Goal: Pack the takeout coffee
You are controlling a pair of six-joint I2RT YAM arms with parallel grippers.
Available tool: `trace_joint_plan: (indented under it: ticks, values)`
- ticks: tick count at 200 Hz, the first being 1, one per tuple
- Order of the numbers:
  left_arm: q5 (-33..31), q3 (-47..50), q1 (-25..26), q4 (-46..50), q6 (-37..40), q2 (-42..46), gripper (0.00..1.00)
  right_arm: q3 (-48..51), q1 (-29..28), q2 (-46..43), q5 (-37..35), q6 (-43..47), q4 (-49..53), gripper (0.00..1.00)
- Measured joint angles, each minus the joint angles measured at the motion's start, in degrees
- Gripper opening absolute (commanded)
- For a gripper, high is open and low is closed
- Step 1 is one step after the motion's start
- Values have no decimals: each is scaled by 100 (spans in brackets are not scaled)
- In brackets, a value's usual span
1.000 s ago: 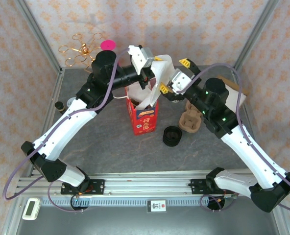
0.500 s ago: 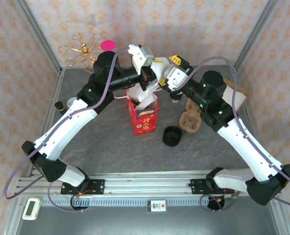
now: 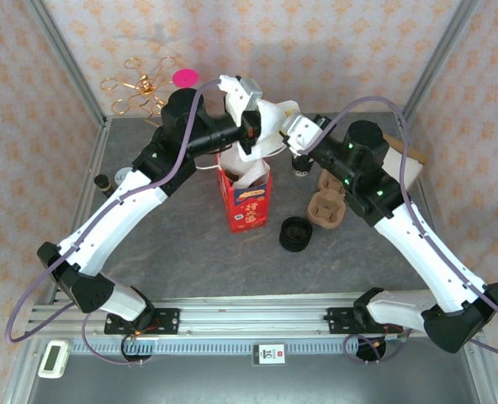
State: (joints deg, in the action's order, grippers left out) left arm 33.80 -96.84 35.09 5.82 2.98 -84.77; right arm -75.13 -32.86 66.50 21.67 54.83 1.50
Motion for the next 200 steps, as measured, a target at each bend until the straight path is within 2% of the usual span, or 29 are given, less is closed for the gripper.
trace_joint_plan:
  ticks: [16,42,51,76,119,160,182,200]
  values:
    - [-68,55,2,0,0,24,0,-26,0,0,-24,-118,90,0]
    - [-315,63,0,52,-11,83,52,-245,0,70,-179,-560,358,0]
    - [-442,63,0,83,-2,142,60,-365,0,105,-282,-824,479,0]
    - [-957,120,-35,192,-42,444,67,-590,0,181,-483,-1611,664,0]
    - [-2566,785,-140,527,-472,1604,74,-570,-50,186,-649,-3497,876,0]
    - [-4044,1069,-151,1198,-1292,2164,75,-575,-721,483,-1357,-5080,791,0]
    - [-4441,1488,-192,1504,-1755,2275,74,-590,-942,896,-1694,-5702,614,0]
    - [-4503,1908,-247,1727,-2087,2321,72,-748,-973,1320,-1921,-6111,612,0]
